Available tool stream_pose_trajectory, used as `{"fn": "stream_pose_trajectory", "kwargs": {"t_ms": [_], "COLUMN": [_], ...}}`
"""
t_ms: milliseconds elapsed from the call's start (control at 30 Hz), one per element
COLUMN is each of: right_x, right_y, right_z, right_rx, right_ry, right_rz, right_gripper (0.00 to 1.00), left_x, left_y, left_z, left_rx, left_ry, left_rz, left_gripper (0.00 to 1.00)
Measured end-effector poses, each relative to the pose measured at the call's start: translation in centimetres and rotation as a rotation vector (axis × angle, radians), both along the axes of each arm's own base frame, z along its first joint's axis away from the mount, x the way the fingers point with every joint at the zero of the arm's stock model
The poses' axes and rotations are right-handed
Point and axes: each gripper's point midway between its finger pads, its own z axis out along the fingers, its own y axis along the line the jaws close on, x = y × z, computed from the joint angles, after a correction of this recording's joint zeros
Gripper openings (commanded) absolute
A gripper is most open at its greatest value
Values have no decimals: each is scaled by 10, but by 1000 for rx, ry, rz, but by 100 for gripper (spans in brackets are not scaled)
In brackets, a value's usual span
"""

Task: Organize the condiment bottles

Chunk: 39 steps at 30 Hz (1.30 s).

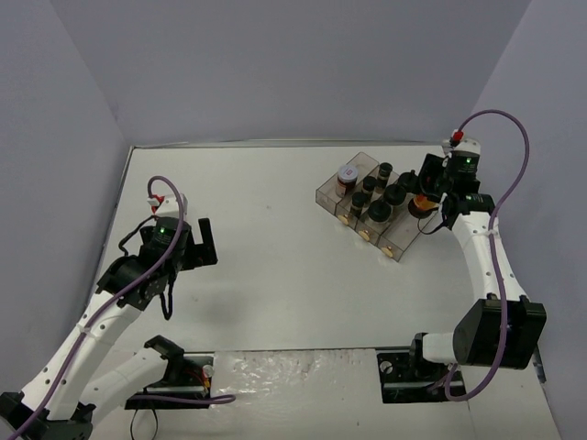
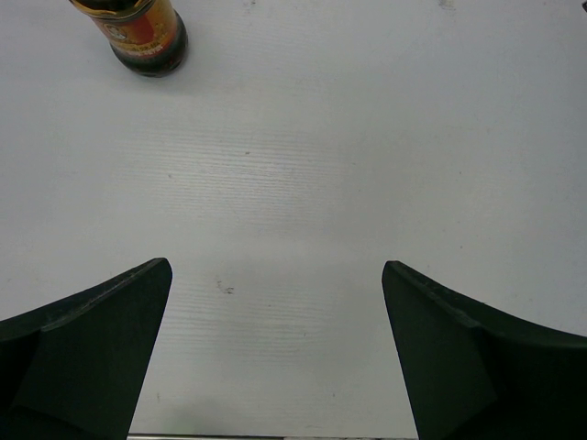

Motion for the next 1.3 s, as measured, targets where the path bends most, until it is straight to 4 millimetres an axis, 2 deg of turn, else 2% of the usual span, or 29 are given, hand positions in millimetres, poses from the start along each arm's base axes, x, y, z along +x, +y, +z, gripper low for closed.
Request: {"fn": "stream_pose_trajectory", "kwargs": {"t_ms": [167,367,767,1067,1233,1300], "right_x": [5,22,49,48,47,46], "right_y": [-7,-26,-35,-38,-38,-38], "right_z": [0,-14,-55,-86,-109,-115], "right_rx": [8,2,-20,-35,-39,-39], "right_ry": [-8,-14,2,30,55,55], "right_rz": [-20,-75,-76,-81,-75,-74], "right_gripper": [0,0,0,0,11,29], "left_x": [-2,-2,-15,-21,-22,-22], "left_y": [1,2,11,14,14,14], "left_z": [-3,-2,-7,-6,-5,-6], "left_rx": [2,0,-3,-7,-10,-13], "left_ry": [5,-1,0,-3,-4,-3], "left_rz": [2,3,28,32,36,38], "left_gripper": [97,97,97,97,97,97]}}
